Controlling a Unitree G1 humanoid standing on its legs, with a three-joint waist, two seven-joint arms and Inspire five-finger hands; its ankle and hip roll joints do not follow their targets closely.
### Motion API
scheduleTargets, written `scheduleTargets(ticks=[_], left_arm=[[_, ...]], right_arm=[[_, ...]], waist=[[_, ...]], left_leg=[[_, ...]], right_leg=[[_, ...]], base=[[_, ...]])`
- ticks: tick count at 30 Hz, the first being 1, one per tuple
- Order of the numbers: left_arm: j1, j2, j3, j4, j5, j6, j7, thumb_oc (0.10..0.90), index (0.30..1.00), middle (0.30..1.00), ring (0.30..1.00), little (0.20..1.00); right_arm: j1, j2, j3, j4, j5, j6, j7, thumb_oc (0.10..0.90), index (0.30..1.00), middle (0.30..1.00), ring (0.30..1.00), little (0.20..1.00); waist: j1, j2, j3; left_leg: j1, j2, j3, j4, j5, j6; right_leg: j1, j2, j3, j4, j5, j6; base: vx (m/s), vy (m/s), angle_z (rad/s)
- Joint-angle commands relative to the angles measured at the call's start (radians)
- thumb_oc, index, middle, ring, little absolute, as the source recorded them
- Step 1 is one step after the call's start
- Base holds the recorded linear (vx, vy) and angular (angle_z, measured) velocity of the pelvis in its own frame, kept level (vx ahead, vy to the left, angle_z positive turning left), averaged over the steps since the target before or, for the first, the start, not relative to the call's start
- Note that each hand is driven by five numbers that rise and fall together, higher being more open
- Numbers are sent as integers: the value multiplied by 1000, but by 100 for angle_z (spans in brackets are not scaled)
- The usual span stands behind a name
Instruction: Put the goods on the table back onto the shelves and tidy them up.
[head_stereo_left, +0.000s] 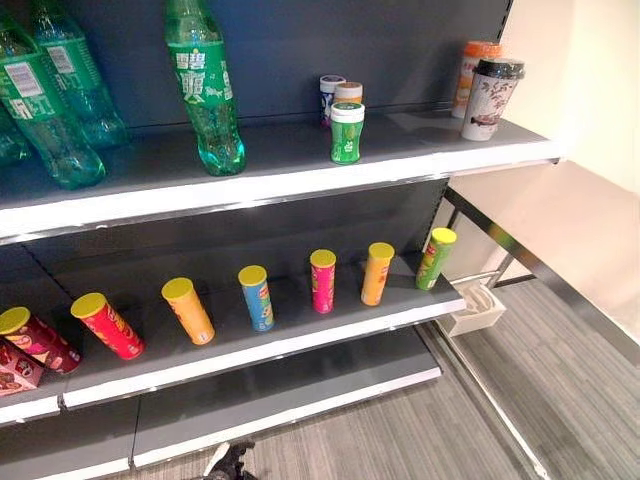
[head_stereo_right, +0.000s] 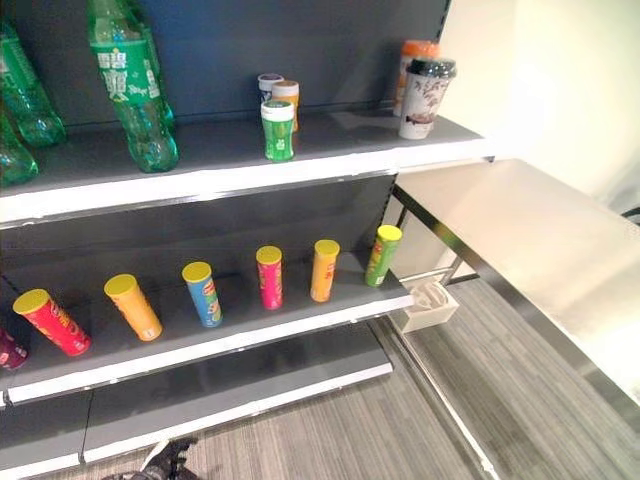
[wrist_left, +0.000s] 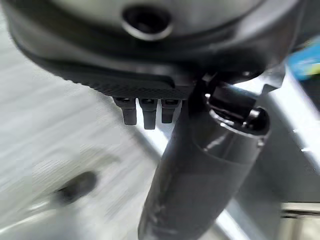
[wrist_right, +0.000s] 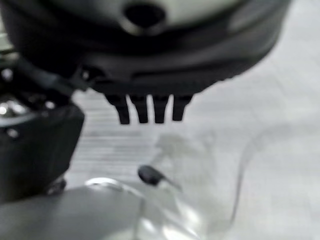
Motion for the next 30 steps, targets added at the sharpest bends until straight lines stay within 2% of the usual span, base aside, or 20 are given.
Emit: scheduleTargets(ticks=[1, 5, 9, 14, 17, 21, 25, 29, 30], left_arm=[[-116, 46, 8, -75, 30, -99, 51, 800, 900, 900, 900, 900], [-156, 49, -33, -133, 38, -104, 26, 800, 900, 900, 900, 900], [-185, 41, -67, -180, 45, -104, 11, 800, 900, 900, 900, 900], [-252, 51, -115, -325, 15, -113, -12, 800, 900, 900, 900, 900], [-272, 55, -132, -356, 12, -114, -18, 800, 900, 900, 900, 900], [-339, 60, -184, -417, 3, -115, -53, 800, 900, 900, 900, 900], [-369, 89, -186, -499, -24, -126, -68, 800, 900, 900, 900, 900], [-365, 115, -171, -538, -19, -130, -71, 800, 900, 900, 900, 900], [-329, 171, -127, -625, -18, -143, -82, 800, 900, 900, 900, 900]], right_arm=[[-59, 31, -3, 16, -26, -32, -35, 800, 900, 900, 900, 900], [-62, 35, 50, -5, -89, -24, -23, 800, 900, 900, 900, 900], [-59, 32, 44, 7, -92, -19, -19, 800, 900, 900, 900, 900], [-55, 11, 38, 13, -110, -5, -9, 800, 900, 900, 900, 900], [-41, 13, 35, 9, -102, -6, -3, 800, 900, 900, 900, 900], [-7, 31, 4, 16, -38, -10, 21, 800, 900, 900, 900, 900], [-13, 45, 17, 3, -27, -11, 28, 800, 900, 900, 900, 900], [-16, 40, 40, -23, -46, -11, 34, 800, 900, 900, 900, 900], [-28, 26, 73, -76, -90, -8, 38, 800, 900, 900, 900, 900]], waist=[[5, -35, 27], [-8, -34, 20], [-22, -34, 18], [-37, -39, 22], [-35, -41, 25], [-10, -43, 37], [6, -47, 32], [5, -50, 30], [-6, -52, 25]], left_leg=[[9, -24, 13, 7, -86, -17], [12, -18, 18, 7, -89, -18], [20, -15, 24, 7, -93, -18], [16, -16, 21, 7, -95, -15], [8, -18, 14, 7, -94, -13], [-16, -24, -6, 7, -86, -11], [-19, -26, -13, 7, -86, -13], [-13, -26, -10, 7, -86, -14], [0, -21, 6, 7, -90, -15]], right_leg=[[43, -23, 21, 11, -73, 25], [43, -19, 25, 9, -74, 24], [43, -16, 32, 11, -75, 24], [37, -15, 35, 20, -76, 27], [35, -18, 26, 21, -77, 30], [23, -21, 2, 28, -77, 33], [26, -23, -9, 28, -77, 31], [28, -22, -5, 29, -78, 29], [31, -20, 9, 27, -78, 27]], base=[[-15, -12, 8], [-4, -3, 1], [16, 4, -5], [2, 5, -3], [-6, 2, 3], [-23, 17, 13], [1, 5, 26], [8, 2, 4], [29, -5, -24]])
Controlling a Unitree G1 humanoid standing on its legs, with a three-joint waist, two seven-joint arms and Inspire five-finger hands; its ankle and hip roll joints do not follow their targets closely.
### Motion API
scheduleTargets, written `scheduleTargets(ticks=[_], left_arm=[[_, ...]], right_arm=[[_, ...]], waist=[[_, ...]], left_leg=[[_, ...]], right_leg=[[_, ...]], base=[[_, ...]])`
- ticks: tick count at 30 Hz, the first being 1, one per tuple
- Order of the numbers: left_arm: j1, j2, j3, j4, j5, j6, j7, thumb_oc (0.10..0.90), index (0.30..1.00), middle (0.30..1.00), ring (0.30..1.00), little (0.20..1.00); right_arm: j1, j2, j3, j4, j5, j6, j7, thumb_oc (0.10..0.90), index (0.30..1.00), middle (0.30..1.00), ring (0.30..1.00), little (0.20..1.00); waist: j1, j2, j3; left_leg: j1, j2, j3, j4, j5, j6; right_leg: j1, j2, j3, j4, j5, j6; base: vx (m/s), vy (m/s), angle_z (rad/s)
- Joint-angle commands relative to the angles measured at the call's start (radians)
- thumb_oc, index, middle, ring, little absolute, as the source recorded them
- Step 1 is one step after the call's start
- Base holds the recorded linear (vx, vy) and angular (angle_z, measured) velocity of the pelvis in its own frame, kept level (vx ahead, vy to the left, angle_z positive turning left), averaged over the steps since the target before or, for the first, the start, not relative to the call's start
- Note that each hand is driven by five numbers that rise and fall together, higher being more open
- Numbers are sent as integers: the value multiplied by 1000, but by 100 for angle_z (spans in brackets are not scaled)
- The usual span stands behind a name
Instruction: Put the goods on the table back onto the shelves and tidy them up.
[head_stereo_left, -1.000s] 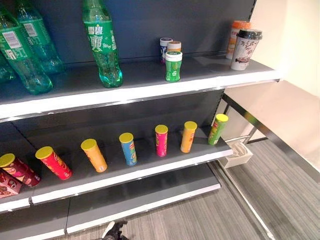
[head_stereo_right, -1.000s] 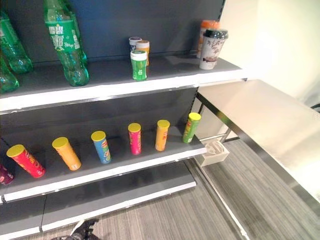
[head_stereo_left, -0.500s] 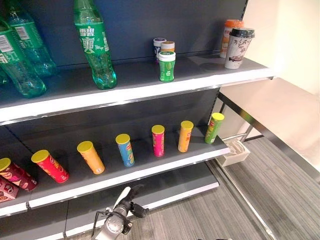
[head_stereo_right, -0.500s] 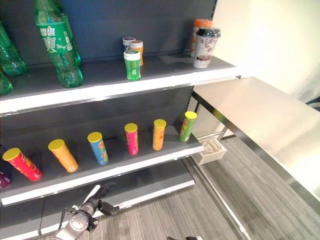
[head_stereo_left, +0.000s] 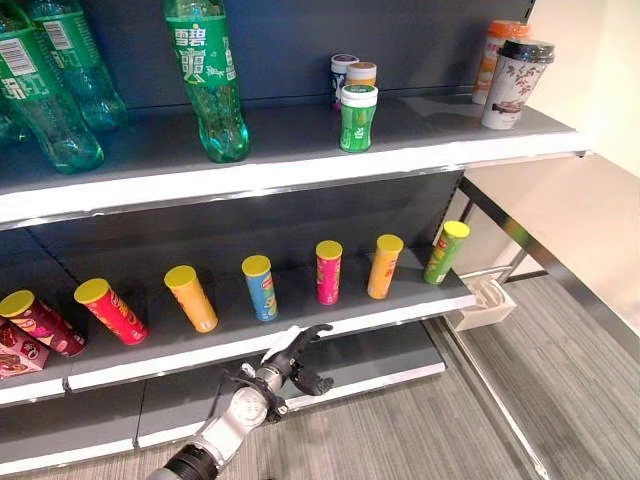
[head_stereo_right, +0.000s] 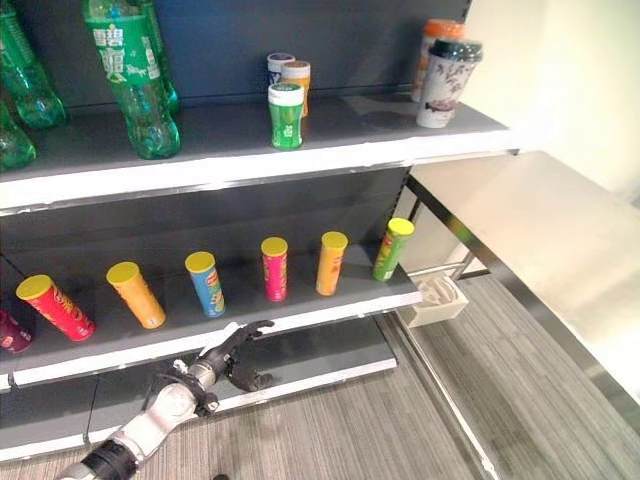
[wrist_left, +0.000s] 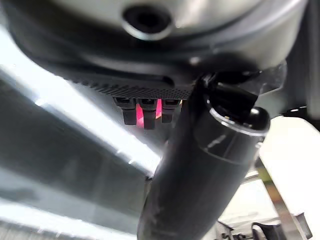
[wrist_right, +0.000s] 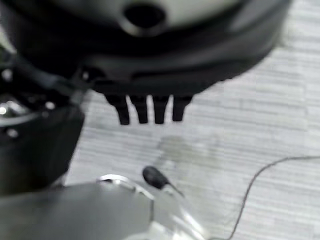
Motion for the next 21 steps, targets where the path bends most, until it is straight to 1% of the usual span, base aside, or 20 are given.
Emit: scheduleTargets(ticks=[1, 3, 4, 5, 13, 17, 18, 20, 21], left_arm=[[-87, 91, 104, -165, -22, -115, 1, 800, 900, 900, 900, 900], [-79, 106, 117, -185, -20, -117, -6, 800, 900, 900, 900, 900], [-87, 134, 124, -240, -5, -125, -18, 800, 900, 900, 900, 900], [-91, 139, 120, -254, -1, -131, -20, 800, 900, 900, 900, 900], [-121, 159, 124, -350, -5, -155, -23, 800, 900, 900, 900, 900], [-125, 150, 121, -353, -18, -152, -28, 800, 900, 900, 900, 900], [-146, 140, 102, -343, -3, -153, -26, 800, 900, 900, 900, 900], [-210, 128, 37, -386, 2, -161, -47, 800, 900, 900, 900, 900], [-225, 128, 25, -397, 5, -162, -51, 800, 900, 900, 900, 900]], right_arm=[[-61, 37, 73, -67, -75, -11, 20, 800, 900, 900, 900, 900], [-69, 33, 79, -71, -87, -10, 25, 800, 900, 900, 900, 900], [-70, 28, 88, -77, -106, -11, 26, 800, 900, 900, 900, 900], [-67, 26, 87, -78, -109, -12, 27, 800, 900, 900, 900, 900], [-47, 26, 89, -65, -125, -16, 30, 800, 900, 900, 900, 900], [-41, 29, 84, -57, -124, -13, 32, 800, 900, 900, 900, 900], [-41, 29, 80, -54, -117, -15, 31, 800, 900, 900, 900, 900], [-52, 27, 84, -41, -115, -16, 29, 800, 900, 900, 900, 900], [-54, 24, 88, -49, -116, -18, 31, 800, 900, 900, 900, 900]], waist=[[-8, -68, 9], [-12, -68, 7], [-17, -67, 7], [-19, -67, 6], [-30, -64, -2], [-34, -63, -3], [-36, -63, -3], [-44, -63, -3], [-46, -63, -3]], left_leg=[[36, -18, 70, 6, -114, 0], [40, -17, 74, 6, -116, 0], [45, -15, 78, 6, -117, -1], [46, -15, 80, 6, -118, -2], [55, -14, 80, 6, -123, -3], [59, -14, 81, 6, -124, -4], [61, -15, 81, 6, -126, -4], [62, -18, 80, 6, -128, -2], [61, -18, 80, 6, -129, -1]], right_leg=[[30, -30, 72, 27, -69, 37], [30, -29, 77, 27, -68, 37], [30, -30, 81, 28, -66, 37], [31, -30, 82, 26, -66, 37], [41, -31, 83, 22, -67, 37], [46, -32, 84, 22, -68, 37], [49, -32, 84, 20, -68, 37], [48, -33, 87, 21, -66, 40], [47, -33, 88, 21, -66, 40]], base=[[29, -5, -34], [14, -4, -36], [0, -7, -21], [-11, -9, -14], [2, -1, -2], [4, 1, -3], [0, 0, 0], [0, 0, 0], [0, 0, 0]])
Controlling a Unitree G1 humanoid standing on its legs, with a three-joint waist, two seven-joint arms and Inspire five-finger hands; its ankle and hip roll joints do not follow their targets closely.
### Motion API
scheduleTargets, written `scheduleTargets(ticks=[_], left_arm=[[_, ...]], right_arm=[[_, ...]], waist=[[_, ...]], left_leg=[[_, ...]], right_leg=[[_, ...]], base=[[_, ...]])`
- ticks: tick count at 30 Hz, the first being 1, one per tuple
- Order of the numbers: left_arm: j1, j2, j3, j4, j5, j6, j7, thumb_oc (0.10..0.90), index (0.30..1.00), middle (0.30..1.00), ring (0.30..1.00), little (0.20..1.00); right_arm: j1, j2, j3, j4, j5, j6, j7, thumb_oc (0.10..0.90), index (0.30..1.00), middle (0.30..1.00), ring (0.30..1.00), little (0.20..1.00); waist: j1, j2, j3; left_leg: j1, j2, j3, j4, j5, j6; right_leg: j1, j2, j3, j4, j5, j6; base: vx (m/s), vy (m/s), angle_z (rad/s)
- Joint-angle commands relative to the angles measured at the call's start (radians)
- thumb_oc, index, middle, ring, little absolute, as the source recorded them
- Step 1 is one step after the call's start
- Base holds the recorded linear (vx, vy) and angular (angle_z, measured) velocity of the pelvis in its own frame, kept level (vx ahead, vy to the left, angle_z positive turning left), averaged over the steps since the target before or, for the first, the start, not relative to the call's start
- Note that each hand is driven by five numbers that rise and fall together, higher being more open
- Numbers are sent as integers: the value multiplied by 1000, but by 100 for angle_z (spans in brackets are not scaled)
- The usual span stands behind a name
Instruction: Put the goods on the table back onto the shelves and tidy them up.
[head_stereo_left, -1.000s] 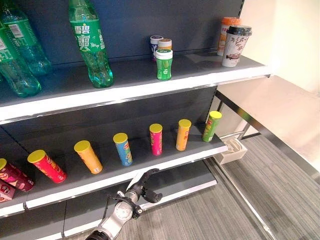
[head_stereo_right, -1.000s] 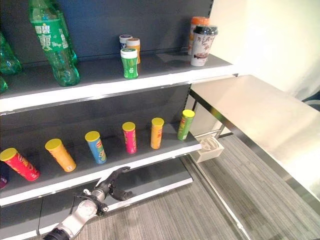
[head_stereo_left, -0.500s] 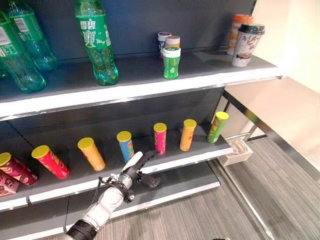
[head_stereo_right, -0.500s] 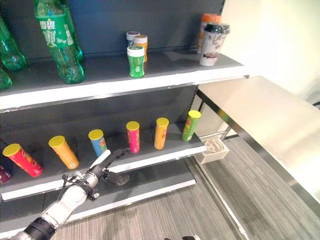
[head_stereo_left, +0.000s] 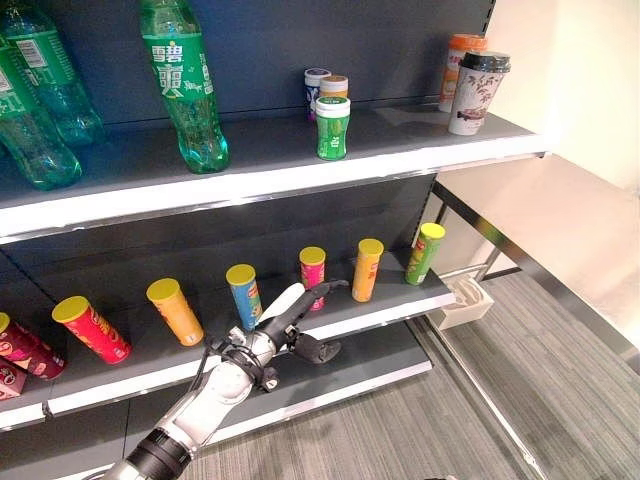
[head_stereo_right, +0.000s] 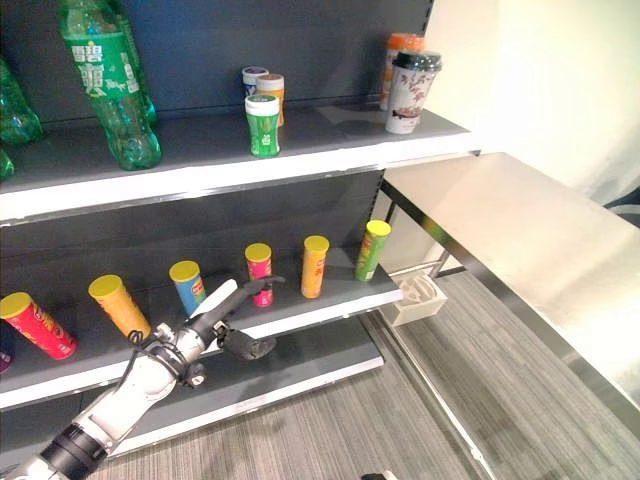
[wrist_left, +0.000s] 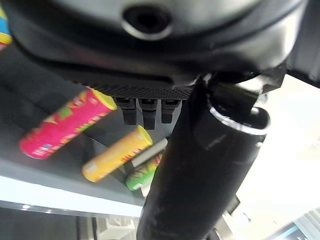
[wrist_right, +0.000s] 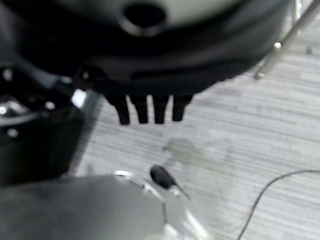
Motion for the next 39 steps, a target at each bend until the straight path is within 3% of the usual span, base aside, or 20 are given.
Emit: scheduleTargets(ticks=[1, 5, 6, 13, 20, 26, 32, 39], left_arm=[[-228, 7, -21, -109, 5, -114, -11, 800, 900, 900, 900, 900], [-277, 45, -52, -189, 41, -124, -30, 800, 900, 900, 900, 900], [-286, 50, -42, -248, 27, -133, -24, 800, 900, 900, 900, 900], [-254, 70, 32, -329, -35, -156, 6, 800, 900, 900, 900, 900], [-289, 17, 41, -386, -149, -179, 12, 800, 900, 900, 900, 900], [-358, -46, 18, -389, -129, -182, 57, 800, 900, 900, 900, 900], [-352, -120, 151, -391, -165, -176, 195, 800, 900, 900, 900, 900], [-289, -80, 272, -461, -175, -181, 218, 800, 900, 900, 900, 900]], right_arm=[[-41, 34, 43, 11, -11, -23, 3, 800, 900, 900, 900, 900], [-40, 23, 53, -34, -22, -25, 4, 800, 900, 900, 900, 900], [-16, -1, 61, -105, -45, -27, -3, 800, 900, 900, 900, 900], [12, 7, 36, -82, -46, -31, -16, 800, 900, 900, 900, 900], [13, 31, 23, -15, -20, -35, -17, 800, 900, 900, 900, 900], [-9, 36, 49, -12, -22, -38, -27, 800, 900, 900, 900, 900], [-10, 25, 8, 69, 35, -21, -49, 800, 900, 900, 900, 900], [-28, 31, 8, 89, 24, -16, -49, 800, 900, 900, 900, 900]], waist=[[-17, -51, -13], [-16, -56, -14], [-21, -63, -13], [-32, -69, -13], [-23, -70, -20], [-20, -69, -18], [-9, -64, -9], [8, -57, -8]], left_leg=[[1, -19, 13, 6, -114, -4], [-3, -19, 16, 6, -114, -5], [-4, -16, 23, 6, -115, -7], [-2, -13, 35, 6, -117, -9], [3, -19, 25, 6, -127, -5], [7, -23, 19, 6, -133, -2], [7, -31, 6, 6, -132, 2], [11, -34, 4, 6, -135, 4]], right_leg=[[28, -27, 21, 21, -73, 39], [24, -28, 23, 21, -69, 43], [14, -28, 31, 21, -65, 44], [5, -28, 37, 24, -62, 48], [22, -31, 19, 18, -69, 52], [28, -30, 13, 17, -75, 53], [35, -28, 4, 14, -78, 50], [36, -29, 5, 15, -76, 49]], base=[[0, 0, 0], [-4, -5, -1], [-13, -19, -12], [-13, -9, -14], [14, -4, 4], [15, -8, 6], [4, -12, 2], [5, 4, 5]])
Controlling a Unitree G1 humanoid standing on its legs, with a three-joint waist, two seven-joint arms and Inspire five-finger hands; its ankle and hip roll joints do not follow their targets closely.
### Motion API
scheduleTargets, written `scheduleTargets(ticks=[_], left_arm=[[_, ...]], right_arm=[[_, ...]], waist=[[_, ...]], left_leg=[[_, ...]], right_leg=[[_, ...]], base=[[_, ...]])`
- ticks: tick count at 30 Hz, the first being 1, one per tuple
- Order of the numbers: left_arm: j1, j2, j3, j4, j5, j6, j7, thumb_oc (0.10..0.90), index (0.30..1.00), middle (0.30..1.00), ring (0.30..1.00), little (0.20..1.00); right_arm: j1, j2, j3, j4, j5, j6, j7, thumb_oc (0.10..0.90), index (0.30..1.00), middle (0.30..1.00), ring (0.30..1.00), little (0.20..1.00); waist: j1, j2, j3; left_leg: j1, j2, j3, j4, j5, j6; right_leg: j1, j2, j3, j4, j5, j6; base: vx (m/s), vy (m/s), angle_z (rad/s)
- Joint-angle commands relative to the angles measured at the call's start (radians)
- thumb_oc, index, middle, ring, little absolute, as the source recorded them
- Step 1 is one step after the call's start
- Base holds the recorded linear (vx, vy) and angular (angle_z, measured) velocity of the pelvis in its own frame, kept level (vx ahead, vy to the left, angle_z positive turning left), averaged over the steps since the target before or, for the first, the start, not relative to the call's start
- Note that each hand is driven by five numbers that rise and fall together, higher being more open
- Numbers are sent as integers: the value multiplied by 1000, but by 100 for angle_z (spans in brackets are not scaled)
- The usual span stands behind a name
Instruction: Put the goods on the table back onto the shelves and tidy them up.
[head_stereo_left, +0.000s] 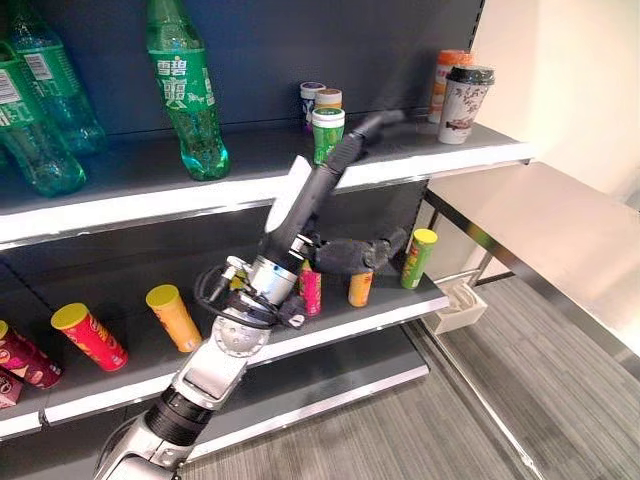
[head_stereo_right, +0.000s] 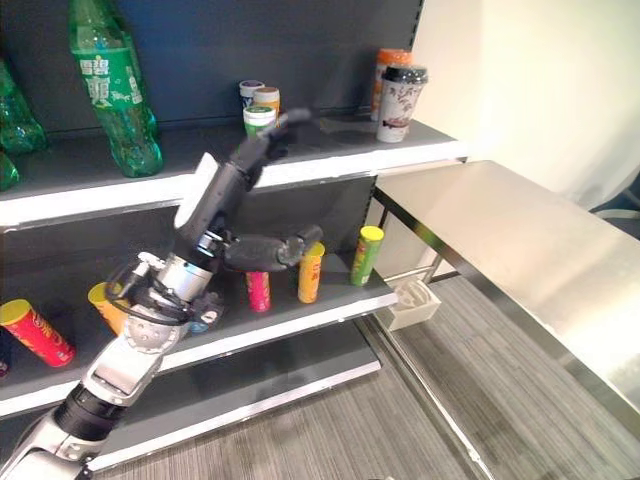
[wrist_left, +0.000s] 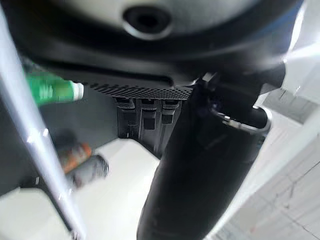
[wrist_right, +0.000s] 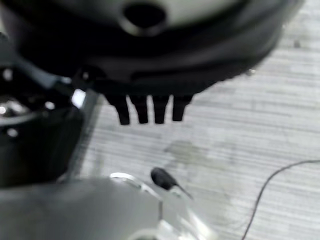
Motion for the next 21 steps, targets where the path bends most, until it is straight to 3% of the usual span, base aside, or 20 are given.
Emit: scheduleTargets(ticks=[1, 10, 21], left_arm=[[-106, -2, 98, -107, -17, -89, 63, 800, 900, 900, 900, 900], [-73, 11, 182, -103, -20, -83, 91, 800, 900, 900, 900, 900], [-125, 61, 205, -20, 25, -53, 101, 800, 900, 900, 900, 900]], right_arm=[[-43, 18, 36, 51, -8, 2, -26, 800, 900, 900, 900, 900], [-44, 27, 35, 66, -12, 6, -19, 800, 900, 900, 900, 900], [-44, 18, 26, 58, -10, 8, -10, 800, 900, 900, 900, 900]], waist=[[16, -54, 25], [27, -51, 25], [17, -41, 22]], left_leg=[[23, -33, 6, 7, -133, 0], [27, -34, 5, 7, -130, -1], [35, -31, 9, 7, -131, -3]], right_leg=[[46, -21, 6, 19, -82, 37], [53, -19, 6, 17, -85, 32], [56, -19, 11, 18, -85, 29]], base=[[13, -2, 4], [5, -5, 3], [0, 0, 0]])
